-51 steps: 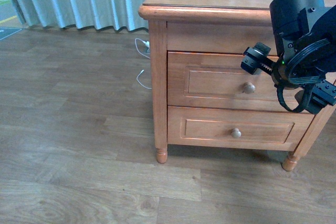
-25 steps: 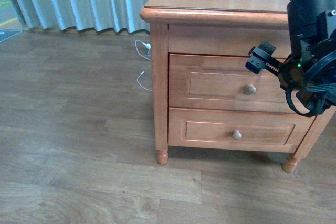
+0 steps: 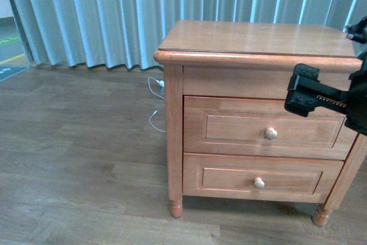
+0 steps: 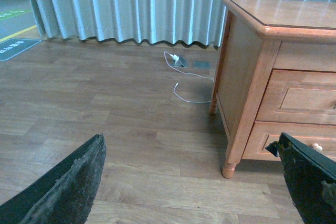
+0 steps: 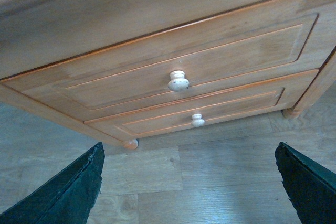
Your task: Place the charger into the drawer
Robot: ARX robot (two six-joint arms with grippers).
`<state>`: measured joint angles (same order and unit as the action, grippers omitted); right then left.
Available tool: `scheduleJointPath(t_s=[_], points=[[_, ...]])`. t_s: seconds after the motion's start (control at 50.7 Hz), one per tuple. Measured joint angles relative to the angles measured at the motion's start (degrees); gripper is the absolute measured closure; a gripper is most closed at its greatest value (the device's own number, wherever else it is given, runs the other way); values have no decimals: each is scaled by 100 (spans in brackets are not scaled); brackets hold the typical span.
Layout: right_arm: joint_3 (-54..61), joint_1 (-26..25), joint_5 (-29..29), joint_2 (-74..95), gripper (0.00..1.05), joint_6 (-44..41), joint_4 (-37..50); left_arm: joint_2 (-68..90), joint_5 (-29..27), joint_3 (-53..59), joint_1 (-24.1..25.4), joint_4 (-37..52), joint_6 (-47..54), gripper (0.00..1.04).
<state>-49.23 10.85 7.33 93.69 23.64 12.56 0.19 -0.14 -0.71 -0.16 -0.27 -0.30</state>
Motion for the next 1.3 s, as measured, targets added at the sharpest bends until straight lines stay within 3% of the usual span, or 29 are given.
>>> scheduleJointPath(t_s=[0.453, 0.828, 1.301], points=[[1266, -225, -575, -3429, 8, -442, -1174, 0, 0, 0, 0, 0, 0, 6], [2343, -688, -581, -6299, 8, -345, -2557, 0, 0, 0, 0, 0, 2, 6], [2424, -772, -487, -6520, 8, -328, -2618, 0, 0, 0, 0, 0, 2, 6]])
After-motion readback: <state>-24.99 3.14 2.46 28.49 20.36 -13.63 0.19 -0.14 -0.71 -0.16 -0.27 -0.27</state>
